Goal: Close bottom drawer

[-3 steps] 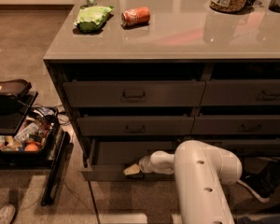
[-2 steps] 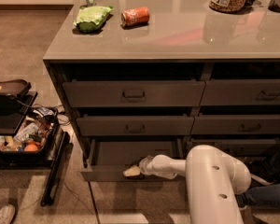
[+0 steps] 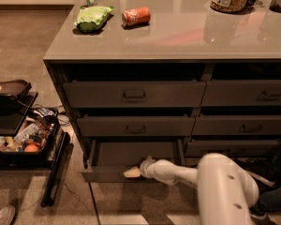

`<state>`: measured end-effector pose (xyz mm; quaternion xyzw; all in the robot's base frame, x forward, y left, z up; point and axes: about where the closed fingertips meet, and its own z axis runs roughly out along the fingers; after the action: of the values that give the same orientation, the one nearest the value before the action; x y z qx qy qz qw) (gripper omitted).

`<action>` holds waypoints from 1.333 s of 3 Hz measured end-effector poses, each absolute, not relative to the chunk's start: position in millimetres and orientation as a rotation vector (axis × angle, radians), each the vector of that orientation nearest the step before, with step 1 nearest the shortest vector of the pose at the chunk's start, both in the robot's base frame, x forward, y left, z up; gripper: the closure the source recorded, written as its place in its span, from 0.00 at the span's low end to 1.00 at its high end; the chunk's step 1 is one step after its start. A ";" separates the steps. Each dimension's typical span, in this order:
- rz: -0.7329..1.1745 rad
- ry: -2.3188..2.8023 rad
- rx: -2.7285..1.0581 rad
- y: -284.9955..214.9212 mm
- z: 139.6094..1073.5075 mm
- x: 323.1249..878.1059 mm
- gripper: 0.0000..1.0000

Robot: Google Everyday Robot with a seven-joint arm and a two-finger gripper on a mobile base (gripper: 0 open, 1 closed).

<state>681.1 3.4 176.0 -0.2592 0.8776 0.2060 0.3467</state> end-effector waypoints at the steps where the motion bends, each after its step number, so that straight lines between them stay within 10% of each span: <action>1: 0.588 2.232 -0.624 22.2 195.6 685.5 0.00; 4: 0.489 2.208 -0.650 25.6 193.9 688.8 0.00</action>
Offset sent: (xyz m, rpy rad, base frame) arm 0.0039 0.0132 0.0180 0.0597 -0.0261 -0.0192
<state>688.8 25.6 193.9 -0.2549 0.8664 0.1920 0.3841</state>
